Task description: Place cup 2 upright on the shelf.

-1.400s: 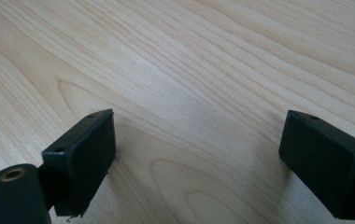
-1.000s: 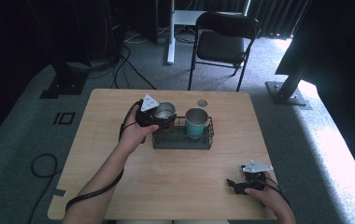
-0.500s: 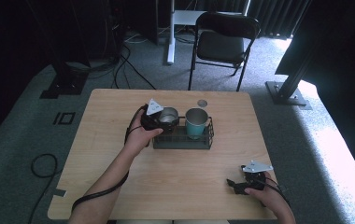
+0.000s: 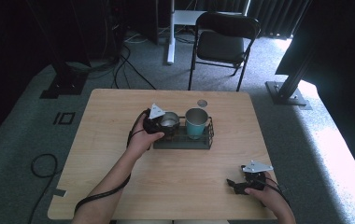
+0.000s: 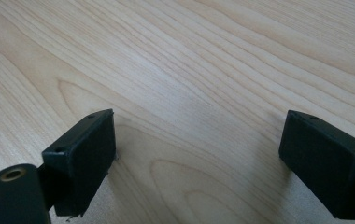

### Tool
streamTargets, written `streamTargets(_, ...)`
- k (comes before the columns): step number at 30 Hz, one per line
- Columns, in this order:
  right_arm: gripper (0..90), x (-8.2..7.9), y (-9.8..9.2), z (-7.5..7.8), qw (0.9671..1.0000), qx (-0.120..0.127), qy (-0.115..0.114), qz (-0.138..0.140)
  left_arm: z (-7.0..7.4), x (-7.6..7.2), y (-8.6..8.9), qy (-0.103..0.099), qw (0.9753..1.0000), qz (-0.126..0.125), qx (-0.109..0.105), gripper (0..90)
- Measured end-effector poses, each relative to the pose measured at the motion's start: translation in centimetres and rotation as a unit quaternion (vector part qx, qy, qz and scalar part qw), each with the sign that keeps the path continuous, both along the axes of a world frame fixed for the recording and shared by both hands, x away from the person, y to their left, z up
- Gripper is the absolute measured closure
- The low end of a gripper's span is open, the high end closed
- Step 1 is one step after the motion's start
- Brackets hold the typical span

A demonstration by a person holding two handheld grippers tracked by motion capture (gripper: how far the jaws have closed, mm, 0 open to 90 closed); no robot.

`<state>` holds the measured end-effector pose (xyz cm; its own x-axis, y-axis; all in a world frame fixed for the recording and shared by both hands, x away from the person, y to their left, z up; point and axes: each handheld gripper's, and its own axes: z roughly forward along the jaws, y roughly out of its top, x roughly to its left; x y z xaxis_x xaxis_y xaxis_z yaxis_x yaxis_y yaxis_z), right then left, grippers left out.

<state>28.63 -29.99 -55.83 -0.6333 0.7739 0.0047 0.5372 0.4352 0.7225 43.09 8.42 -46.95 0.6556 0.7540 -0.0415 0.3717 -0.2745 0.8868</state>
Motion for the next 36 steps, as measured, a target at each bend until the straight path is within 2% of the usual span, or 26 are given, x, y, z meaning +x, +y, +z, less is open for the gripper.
streamTargets(5,10.5,0.0,0.0,0.0,1.0000,0.000,0.000,0.000,-0.7,0.1,-0.4,0.000,0.9999,-0.007,0.011,13.8)
streamTargets(7,10.5,0.0,0.0,0.0,1.0000,0.000,0.000,0.000,-0.9,0.1,-0.4,-0.002,0.9999,-0.010,0.011,13.8)
streamTargets(10,10.5,0.0,0.0,0.0,1.0000,0.000,0.000,0.000,-0.9,0.0,-0.6,-0.008,0.9996,-0.016,0.021,13.6)
streamTargets(11,10.5,0.0,0.0,0.0,1.0000,0.000,0.000,0.000,-0.9,0.0,-0.6,-0.005,0.9995,-0.020,0.023,13.0)
streamTargets(16,10.5,0.0,0.0,0.0,1.0000,0.000,0.000,0.000,-0.6,-0.1,-0.5,-0.003,0.9996,-0.021,0.016,3.7)
streamTargets(22,10.5,0.0,0.0,0.0,1.0000,0.000,0.000,0.000,-0.1,-0.4,0.1,-0.005,0.9997,-0.025,0.007,3.0)
streamTargets(27,10.5,0.0,0.0,0.0,1.0000,0.000,0.000,0.000,0.1,-0.7,0.6,-0.004,0.9998,-0.019,0.002,3.1)
streamTargets(32,10.5,0.0,0.0,0.0,1.0000,0.000,0.000,0.000,0.5,-1.1,1.3,-0.004,0.9998,-0.014,-0.015,3.0)
streamTargets(36,10.5,0.0,0.0,0.0,1.0000,0.000,0.000,0.000,0.8,-1.4,2.0,-0.002,0.9998,-0.011,-0.017,3.1)
